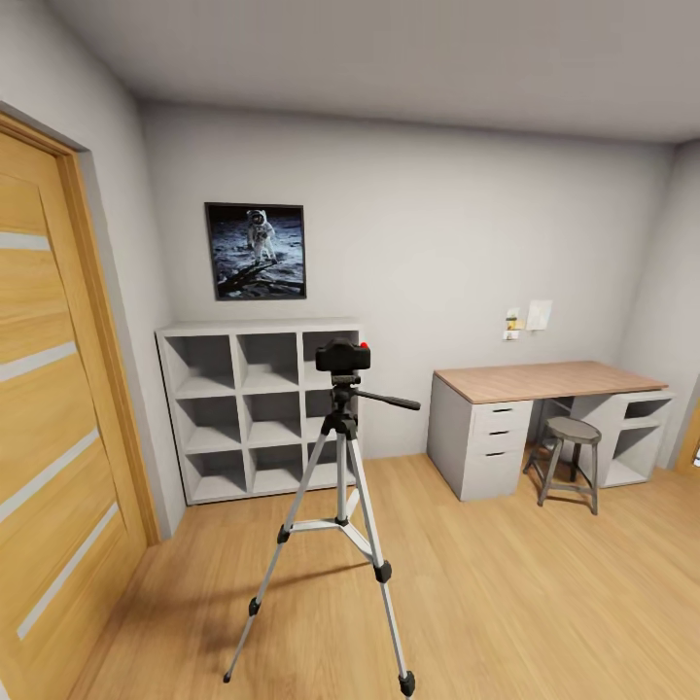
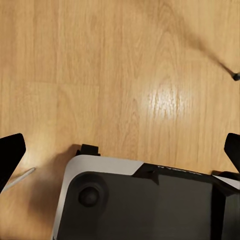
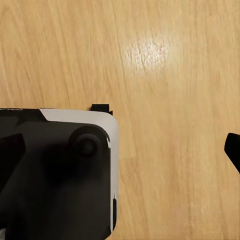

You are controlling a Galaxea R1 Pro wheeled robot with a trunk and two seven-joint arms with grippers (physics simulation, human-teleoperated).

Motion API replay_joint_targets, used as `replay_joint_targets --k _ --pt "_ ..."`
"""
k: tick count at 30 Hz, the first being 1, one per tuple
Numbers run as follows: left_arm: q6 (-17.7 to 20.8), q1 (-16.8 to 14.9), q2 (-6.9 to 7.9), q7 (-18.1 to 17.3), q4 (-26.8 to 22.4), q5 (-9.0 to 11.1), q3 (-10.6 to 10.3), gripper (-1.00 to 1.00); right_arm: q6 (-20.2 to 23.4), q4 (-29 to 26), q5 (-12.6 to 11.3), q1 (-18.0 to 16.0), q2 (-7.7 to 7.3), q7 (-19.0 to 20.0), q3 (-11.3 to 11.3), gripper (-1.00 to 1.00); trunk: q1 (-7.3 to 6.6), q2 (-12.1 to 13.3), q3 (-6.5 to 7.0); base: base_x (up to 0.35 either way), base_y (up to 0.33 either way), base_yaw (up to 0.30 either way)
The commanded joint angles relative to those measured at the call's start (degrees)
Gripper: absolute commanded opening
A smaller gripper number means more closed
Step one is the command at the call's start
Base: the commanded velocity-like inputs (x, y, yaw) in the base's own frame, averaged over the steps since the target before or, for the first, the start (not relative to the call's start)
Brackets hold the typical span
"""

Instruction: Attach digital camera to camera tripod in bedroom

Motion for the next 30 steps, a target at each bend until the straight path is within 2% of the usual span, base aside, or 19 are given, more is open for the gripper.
replay_joint_targets --k 1,14,20,26,30 --pt "-0.18 -0.02 0.00 -0.25 0.07 0.63 -0.46 1.00 -0.35 0.19 -0.53 -0.06 -0.01 0.25 0.47 1.00 0.02 -0.04 -0.02 0.000 0.000 0.000" --pt "-0.19 -0.02 0.05 -0.26 0.03 0.74 -0.37 1.00 -0.57 0.15 -0.38 -0.06 0.17 0.25 0.45 1.00 0.02 -0.04 -0.02 0.000 0.000 0.000" --pt "-0.19 -0.02 0.04 -0.26 0.03 0.75 -0.37 1.00 -0.77 -0.22 -0.37 -0.06 0.95 0.25 0.25 1.00 0.02 -0.04 -0.02 0.000 0.000 0.000" --pt "-0.19 -0.02 0.05 -0.26 0.03 0.75 -0.37 1.00 -0.81 -0.31 -0.39 -0.06 2.82 0.25 0.14 1.00 0.02 -0.04 -0.02 0.000 0.000 0.000" --pt "-0.19 -0.02 0.05 -0.26 0.03 0.75 -0.37 1.00 -0.82 -0.30 -0.49 -0.06 3.56 0.25 0.20 1.00 0.02 -0.04 -0.02 0.000 0.000 0.000"
